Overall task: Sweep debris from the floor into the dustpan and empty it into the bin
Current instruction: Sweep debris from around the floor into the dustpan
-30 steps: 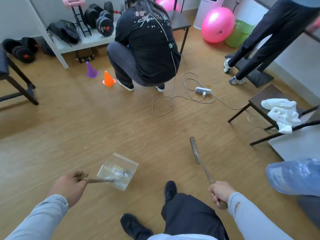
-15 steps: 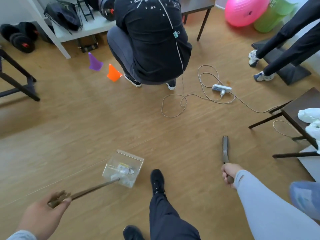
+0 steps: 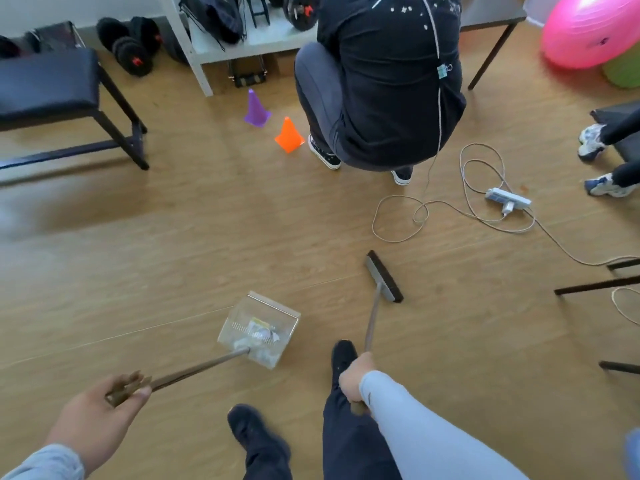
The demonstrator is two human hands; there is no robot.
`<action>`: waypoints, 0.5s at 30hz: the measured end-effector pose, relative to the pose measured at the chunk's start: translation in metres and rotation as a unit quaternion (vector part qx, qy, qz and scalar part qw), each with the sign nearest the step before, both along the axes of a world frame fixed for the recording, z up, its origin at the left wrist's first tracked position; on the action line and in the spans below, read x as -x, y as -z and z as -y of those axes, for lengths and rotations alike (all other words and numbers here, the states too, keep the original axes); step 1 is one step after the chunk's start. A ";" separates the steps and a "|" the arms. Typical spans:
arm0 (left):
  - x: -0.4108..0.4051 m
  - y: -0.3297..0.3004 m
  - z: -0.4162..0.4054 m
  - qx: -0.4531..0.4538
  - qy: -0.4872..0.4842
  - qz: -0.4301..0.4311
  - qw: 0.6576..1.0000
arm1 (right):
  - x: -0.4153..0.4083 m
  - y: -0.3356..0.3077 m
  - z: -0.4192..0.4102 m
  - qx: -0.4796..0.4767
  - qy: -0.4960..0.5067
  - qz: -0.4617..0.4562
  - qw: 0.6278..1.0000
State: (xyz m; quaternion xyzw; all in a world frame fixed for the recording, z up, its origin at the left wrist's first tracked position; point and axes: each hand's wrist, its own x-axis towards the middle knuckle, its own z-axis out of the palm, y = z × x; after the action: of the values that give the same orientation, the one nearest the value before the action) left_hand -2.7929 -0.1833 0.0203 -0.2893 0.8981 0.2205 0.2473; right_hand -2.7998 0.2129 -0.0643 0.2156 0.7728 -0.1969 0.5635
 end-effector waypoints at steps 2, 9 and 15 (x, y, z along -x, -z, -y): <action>-0.009 -0.002 0.022 -0.002 0.009 -0.006 1.000 | -0.024 -0.012 0.032 -0.049 -0.121 -0.003 0.991; -0.033 0.001 0.099 0.002 0.035 -0.017 0.999 | -0.085 -0.045 0.090 0.010 0.201 -0.019 0.979; -0.044 0.028 0.144 -0.022 0.064 0.019 0.998 | -0.086 -0.086 0.034 0.040 0.284 -0.004 0.958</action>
State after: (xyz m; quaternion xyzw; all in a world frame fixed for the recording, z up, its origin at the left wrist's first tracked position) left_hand -2.7488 -0.3270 -0.0077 -0.2299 0.9048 0.2183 0.2845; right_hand -2.7143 0.1787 0.0214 0.4028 0.6734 -0.3800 0.4897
